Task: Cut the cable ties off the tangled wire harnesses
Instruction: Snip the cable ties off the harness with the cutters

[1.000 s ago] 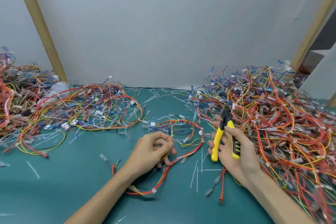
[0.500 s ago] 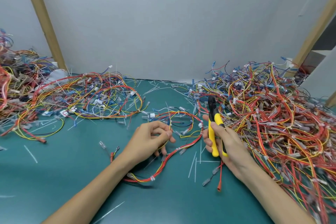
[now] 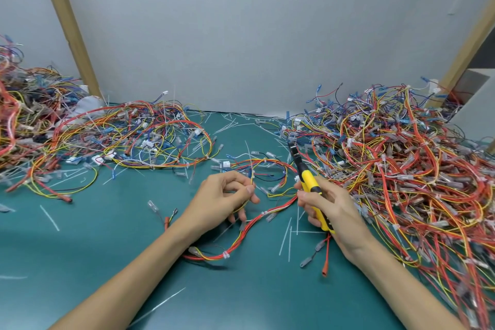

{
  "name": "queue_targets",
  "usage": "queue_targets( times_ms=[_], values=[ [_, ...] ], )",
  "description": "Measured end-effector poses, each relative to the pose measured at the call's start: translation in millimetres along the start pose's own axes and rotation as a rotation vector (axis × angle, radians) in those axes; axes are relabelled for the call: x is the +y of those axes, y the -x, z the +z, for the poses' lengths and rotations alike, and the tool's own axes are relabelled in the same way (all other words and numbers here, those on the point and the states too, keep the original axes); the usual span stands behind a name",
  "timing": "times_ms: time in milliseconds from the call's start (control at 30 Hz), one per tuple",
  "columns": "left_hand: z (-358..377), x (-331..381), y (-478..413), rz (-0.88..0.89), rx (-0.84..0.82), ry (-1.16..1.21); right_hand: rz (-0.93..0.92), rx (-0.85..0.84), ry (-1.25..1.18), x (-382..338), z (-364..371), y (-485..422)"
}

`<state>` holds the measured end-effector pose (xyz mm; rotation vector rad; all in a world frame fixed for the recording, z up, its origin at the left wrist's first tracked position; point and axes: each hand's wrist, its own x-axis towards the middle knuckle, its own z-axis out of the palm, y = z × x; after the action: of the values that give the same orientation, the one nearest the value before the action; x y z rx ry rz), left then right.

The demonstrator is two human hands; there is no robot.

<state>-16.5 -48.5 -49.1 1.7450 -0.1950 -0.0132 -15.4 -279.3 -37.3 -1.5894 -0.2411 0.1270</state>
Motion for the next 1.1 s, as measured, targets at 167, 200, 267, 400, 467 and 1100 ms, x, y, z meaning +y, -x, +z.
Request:
queue_targets(
  times_ms=[167,200,267,400,467,1100],
  values=[
    [0,2,1,-0.007,0.043,-0.043,-0.132,0.064,0.298,1,7,4],
    [0,2,1,0.0,0.053,-0.049,-0.185,0.12,0.405,2,9,6],
    [-1,2,1,0.012,0.073,-0.052,-0.307,0.255,0.656,4,12,8],
    [-2,-1,1,0.031,0.126,-0.083,-0.445,0.305,1.013,4,7,8],
    [-1,-1,2,0.053,0.166,-0.143,-0.461,0.267,1.106,3,3,7],
    [-1,-3,3,0.141,0.187,-0.162,-0.463,0.149,1.271,7,16,8]
  ],
)
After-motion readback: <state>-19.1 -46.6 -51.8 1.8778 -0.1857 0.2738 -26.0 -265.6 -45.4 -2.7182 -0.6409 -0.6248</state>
